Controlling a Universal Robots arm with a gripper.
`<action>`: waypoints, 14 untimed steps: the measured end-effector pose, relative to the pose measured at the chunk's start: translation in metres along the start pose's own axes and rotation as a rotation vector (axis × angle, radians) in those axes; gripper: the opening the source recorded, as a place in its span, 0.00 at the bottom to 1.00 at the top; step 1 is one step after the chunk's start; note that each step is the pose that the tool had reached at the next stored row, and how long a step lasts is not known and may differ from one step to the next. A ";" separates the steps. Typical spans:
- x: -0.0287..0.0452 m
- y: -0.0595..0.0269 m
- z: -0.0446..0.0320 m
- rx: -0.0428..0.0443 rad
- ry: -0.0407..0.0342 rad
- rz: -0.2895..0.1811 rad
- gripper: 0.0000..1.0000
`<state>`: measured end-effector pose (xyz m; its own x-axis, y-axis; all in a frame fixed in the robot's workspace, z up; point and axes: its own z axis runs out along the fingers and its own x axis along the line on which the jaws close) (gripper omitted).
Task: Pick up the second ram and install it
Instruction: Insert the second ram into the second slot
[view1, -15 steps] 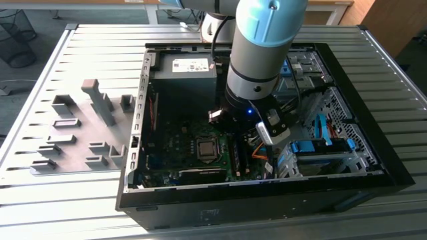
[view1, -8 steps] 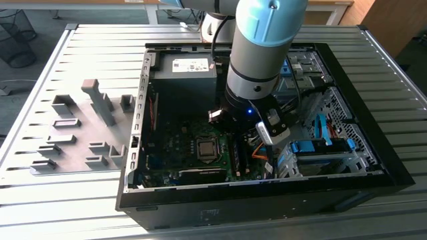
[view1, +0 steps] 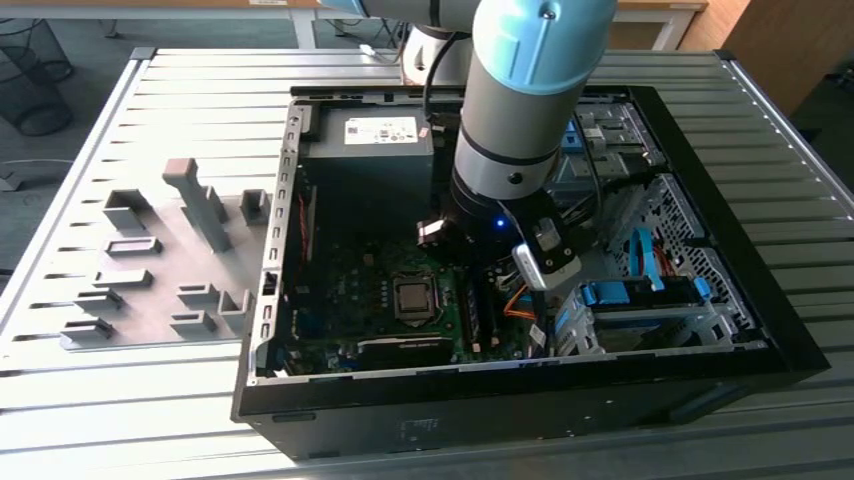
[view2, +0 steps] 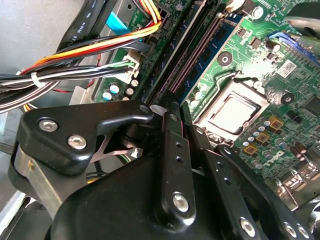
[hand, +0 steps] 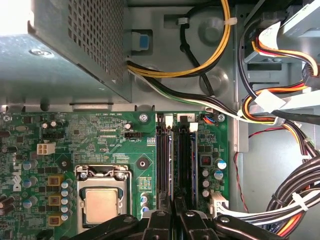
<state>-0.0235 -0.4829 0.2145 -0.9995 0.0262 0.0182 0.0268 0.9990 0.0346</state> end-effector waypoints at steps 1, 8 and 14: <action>0.0000 0.0000 0.0000 0.0000 0.0000 0.000 0.14; -0.0001 0.0000 0.0012 0.0001 0.0000 0.000 0.14; -0.0001 0.0000 0.0016 -0.0002 0.0000 0.000 0.14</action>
<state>-0.0234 -0.4829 0.2129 -0.9995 0.0262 0.0182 0.0269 0.9990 0.0348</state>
